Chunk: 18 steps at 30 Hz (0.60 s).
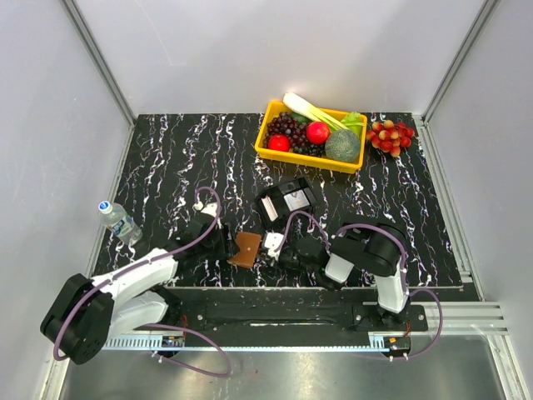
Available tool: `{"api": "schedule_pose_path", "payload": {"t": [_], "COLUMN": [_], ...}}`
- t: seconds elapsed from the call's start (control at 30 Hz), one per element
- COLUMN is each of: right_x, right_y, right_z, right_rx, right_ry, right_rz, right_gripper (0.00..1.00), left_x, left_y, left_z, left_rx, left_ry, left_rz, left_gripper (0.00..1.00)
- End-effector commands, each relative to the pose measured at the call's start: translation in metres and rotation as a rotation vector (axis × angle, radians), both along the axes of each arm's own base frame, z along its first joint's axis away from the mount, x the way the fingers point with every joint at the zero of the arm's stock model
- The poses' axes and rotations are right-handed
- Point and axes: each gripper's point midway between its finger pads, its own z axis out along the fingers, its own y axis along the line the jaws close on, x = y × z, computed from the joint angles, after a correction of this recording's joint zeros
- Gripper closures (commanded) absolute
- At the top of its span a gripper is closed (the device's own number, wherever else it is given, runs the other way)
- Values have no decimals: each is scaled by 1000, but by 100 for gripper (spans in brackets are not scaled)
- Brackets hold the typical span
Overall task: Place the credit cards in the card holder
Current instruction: Close the card holder at the center of the board.
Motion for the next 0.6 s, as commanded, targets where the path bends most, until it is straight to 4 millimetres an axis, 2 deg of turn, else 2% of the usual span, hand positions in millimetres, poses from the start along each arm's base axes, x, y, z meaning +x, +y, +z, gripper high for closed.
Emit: {"api": "schedule_pose_path", "payload": {"t": [0.0, 0.13, 0.27, 0.37, 0.57], "right_x": [9, -4, -22, -27, -23], "right_y": [-17, -13, -2, 0, -6], "right_z": [14, 30, 43, 65, 102], "right_rx": [26, 73, 110, 161, 239], "right_ry": [-39, -101, -118, -147, -199], "right_rz": [-104, -90, -51, -57, -113], "right_gripper": [96, 100, 100, 100, 100], "left_x": [2, 6, 8, 10, 7], "left_y": [1, 2, -2, -1, 0], "left_z": [-3, -7, -11, -15, -23], "left_rx": [10, 22, 22, 34, 41], "left_ry": [14, 28, 45, 54, 75], "left_rz": [16, 42, 32, 40, 48], "left_gripper": [46, 46, 47, 47, 47]}}
